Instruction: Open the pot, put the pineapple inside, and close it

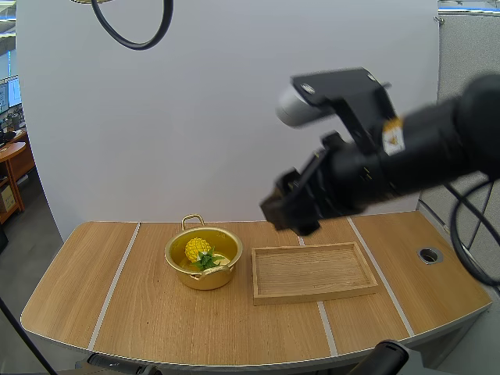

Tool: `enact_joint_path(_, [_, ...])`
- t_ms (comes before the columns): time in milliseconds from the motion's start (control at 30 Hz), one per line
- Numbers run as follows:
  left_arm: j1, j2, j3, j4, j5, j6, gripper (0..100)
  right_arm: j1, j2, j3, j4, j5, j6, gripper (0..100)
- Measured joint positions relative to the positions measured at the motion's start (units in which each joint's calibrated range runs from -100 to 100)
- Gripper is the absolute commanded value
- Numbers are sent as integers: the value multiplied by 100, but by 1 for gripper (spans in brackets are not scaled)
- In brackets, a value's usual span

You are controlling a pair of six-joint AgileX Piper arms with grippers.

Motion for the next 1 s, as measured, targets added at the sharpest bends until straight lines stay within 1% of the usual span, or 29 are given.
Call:
enact_joint_path(200, [0, 0, 0, 0, 0, 0, 0, 0, -361, 673, 0, 38, 0, 100])
enact_joint_path(500, [0, 0, 0, 4, 0, 0, 0, 0, -466, 1238, 0, -154, 81, 100])
enact_joint_path(533, [0, 0, 0, 4, 0, 0, 0, 0, -466, 1261, 0, -175, 96, 96])
enact_joint_path(567, [0, 0, 0, 4, 0, 0, 0, 0, -466, 1291, 0, -226, 121, 77])
enact_joint_path(600, [0, 0, 0, 4, 0, 0, 0, -7, -466, 1290, 0, -226, 121, 55])
enact_joint_path(633, [0, 0, 0, 14, 0, 0, 0, -24, -466, 1292, 37, -252, 130, 29])
enact_joint_path(667, [0, 0, 0, 14, 0, 0, 0, -52, -466, 1304, 73, -289, 142, 1])
enact_joint_path(700, [0, 0, 0, 14, 0, 0, 0, -91, -466, 1304, 131, -311, 142, 0])
enact_joint_path(1000, [0, 0, 0, 14, 0, 0, 0, -473, -466, 1304, 429, -647, 150, 0])
